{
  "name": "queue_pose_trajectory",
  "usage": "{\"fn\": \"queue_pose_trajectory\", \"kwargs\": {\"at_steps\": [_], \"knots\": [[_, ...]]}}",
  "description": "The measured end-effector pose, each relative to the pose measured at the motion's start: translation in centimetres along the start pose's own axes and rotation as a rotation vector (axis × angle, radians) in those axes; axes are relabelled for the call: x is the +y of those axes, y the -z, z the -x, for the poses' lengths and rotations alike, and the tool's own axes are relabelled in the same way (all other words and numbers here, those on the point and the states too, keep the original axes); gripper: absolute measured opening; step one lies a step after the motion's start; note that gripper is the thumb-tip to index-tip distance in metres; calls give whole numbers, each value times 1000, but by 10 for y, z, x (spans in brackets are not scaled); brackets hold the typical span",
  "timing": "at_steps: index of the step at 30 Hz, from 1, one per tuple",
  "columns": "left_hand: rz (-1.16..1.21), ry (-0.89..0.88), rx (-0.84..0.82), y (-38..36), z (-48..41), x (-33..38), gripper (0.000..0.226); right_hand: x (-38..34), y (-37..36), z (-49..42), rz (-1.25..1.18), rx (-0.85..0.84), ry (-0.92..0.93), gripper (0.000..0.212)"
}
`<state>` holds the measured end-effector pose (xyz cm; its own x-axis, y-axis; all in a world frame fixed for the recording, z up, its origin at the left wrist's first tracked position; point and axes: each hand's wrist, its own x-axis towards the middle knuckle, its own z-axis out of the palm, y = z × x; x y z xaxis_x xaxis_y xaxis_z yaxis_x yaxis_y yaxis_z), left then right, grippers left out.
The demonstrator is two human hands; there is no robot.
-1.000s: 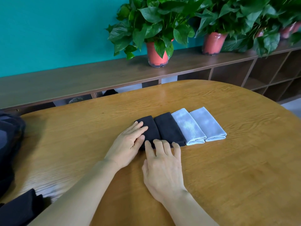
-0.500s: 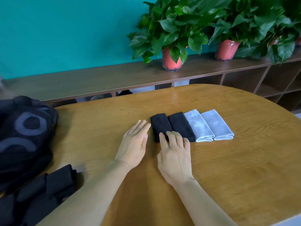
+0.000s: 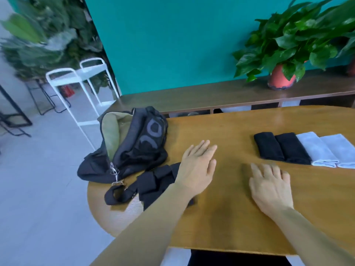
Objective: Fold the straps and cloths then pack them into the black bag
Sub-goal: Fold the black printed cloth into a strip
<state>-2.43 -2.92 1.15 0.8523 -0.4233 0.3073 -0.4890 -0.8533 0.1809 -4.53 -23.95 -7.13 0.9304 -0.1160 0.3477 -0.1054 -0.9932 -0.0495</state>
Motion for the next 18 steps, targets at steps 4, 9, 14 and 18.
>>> {"fn": "queue_pose_trajectory", "kwargs": {"at_steps": [4,9,14,18], "knots": [[-79,150,38,12,41,-44,67,-55,15,8,-137,-41,141,46],[-171,350,-71,9,91,-97,96,-133,31,4,-270,-172,336,63],[-135,350,-180,-12,115,-114,100,-175,20,-2,-218,-332,468,57],[-4,341,-153,-24,117,-115,100,-178,12,0,-255,-463,479,53]]}}
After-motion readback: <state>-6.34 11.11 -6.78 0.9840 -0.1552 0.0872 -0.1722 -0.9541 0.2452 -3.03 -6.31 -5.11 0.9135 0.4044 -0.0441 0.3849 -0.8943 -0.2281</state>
